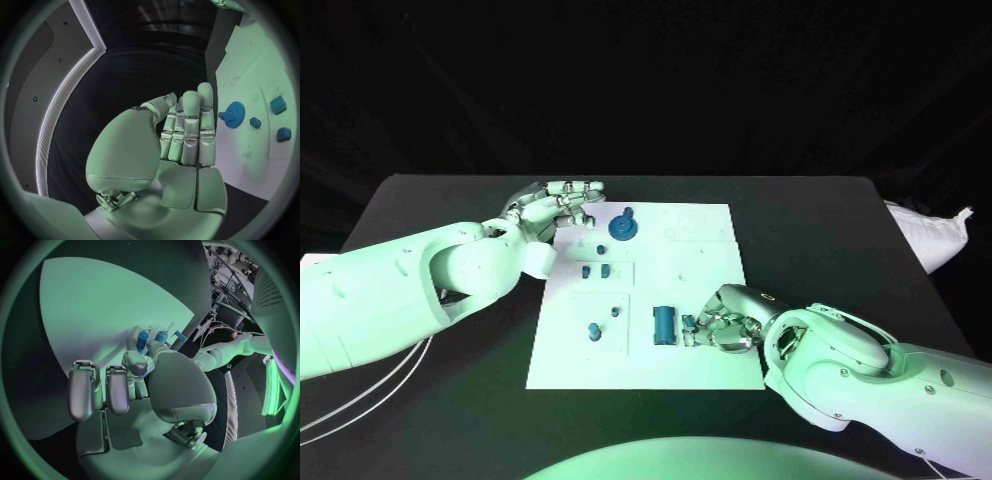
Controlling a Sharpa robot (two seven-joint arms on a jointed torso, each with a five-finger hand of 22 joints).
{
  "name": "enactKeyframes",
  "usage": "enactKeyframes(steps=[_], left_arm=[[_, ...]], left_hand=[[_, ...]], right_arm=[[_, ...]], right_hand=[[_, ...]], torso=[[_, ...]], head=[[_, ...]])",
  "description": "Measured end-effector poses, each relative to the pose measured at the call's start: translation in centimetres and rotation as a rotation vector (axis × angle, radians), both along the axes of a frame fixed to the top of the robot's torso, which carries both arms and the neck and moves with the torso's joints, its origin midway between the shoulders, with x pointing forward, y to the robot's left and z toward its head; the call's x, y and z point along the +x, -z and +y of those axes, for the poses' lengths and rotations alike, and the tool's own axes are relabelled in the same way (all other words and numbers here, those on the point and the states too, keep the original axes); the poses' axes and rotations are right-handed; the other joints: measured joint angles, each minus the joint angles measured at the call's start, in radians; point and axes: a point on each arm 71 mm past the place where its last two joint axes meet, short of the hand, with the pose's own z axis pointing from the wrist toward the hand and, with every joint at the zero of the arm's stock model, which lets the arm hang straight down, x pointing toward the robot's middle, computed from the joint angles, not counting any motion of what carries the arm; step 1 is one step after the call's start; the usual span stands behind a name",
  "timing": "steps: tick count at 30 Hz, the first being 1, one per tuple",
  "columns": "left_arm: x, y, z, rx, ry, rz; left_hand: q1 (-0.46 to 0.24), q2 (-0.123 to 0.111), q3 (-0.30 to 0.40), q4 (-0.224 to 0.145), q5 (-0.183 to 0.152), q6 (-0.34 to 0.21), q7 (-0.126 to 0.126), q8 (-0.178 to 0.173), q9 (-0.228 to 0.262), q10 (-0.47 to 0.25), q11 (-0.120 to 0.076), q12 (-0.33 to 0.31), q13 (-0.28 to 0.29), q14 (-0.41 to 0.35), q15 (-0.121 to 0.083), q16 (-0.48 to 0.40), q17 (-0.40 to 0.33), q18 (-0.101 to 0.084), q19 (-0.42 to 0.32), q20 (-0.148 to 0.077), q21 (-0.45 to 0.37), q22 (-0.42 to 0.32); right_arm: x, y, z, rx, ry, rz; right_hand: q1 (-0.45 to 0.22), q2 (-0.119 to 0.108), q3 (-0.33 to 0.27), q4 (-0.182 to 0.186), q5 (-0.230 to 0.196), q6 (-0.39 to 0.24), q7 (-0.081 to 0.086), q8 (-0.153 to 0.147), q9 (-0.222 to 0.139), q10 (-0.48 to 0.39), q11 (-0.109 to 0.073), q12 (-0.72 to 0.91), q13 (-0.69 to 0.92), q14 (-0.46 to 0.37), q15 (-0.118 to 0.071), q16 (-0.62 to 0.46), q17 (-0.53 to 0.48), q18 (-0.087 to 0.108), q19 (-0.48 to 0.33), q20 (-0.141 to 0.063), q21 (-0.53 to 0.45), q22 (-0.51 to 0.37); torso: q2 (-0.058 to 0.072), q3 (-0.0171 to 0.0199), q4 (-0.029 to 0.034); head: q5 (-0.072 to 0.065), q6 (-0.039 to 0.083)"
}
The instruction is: Assemble the parts on the task board
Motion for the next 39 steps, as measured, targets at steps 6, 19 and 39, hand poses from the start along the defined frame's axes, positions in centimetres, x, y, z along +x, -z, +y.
enactKeyframes(steps=[6, 19, 39], left_arm=[[0.0, 0.0, 0.0, 0.001, 0.001, 0.0], [0.0, 0.0, 0.1, 0.002, 0.001, 0.0], [0.0, 0.0, 0.2, 0.004, 0.001, 0.001]], left_hand=[[0.0, 0.0, 0.0, 0.0, 0.0, 0.0, 0.0, 0.0, 0.0, 0.0, 0.0, 0.0, 0.0, 0.0, 0.0, 0.0, 0.0, 0.0, 0.0, 0.0, 0.0, 0.0], [0.0, 0.0, 0.0, -0.006, 0.0, 0.0, 0.0, 0.0, 0.0, -0.004, 0.004, 0.008, 0.0, -0.001, 0.001, 0.0, -0.002, 0.0, 0.0, 0.0, 0.0, 0.0], [0.0, 0.0, 0.0, -0.006, 0.0, 0.0, 0.0, 0.0, 0.0, -0.004, 0.004, 0.008, 0.0, -0.002, 0.001, 0.0, -0.002, 0.0, 0.0, 0.0, 0.0, 0.0]], right_arm=[[0.0, 0.0, 0.1, -0.008, -0.006, -0.007], [-0.4, -0.5, 0.2, -0.011, -0.02, -0.022], [-0.6, -0.7, -0.9, -0.047, -0.028, -0.041]], right_hand=[[-0.048, 0.017, -0.068, 0.01, -0.06, 0.003, -0.003, 0.0, 0.014, 0.004, -0.004, 0.011, 0.01, 0.0, 0.0, 0.0, 0.0, 0.0, 0.0, 0.0, 0.0, 0.001], [-0.094, 0.053, -0.149, 0.012, -0.121, 0.006, -0.006, 0.004, 0.033, 0.008, -0.007, 0.031, 0.03, 0.0, 0.0, 0.008, 0.0, 0.0, 0.0, 0.0, 0.004, 0.011], [0.041, 0.045, -0.209, -0.028, -0.161, 0.007, -0.007, 0.004, 0.051, 0.012, -0.01, 0.031, 0.034, -0.003, -0.003, 0.008, 0.0, 0.0, 0.0, 0.0, 0.004, 0.016]], torso=[[0.0, -0.0001, -0.0002], [0.0, 0.0005, -0.0005], [0.0, 0.0002, -0.0011]], head=[[0.0, 0.0], [0.0, -0.001], [0.001, 0.002]])
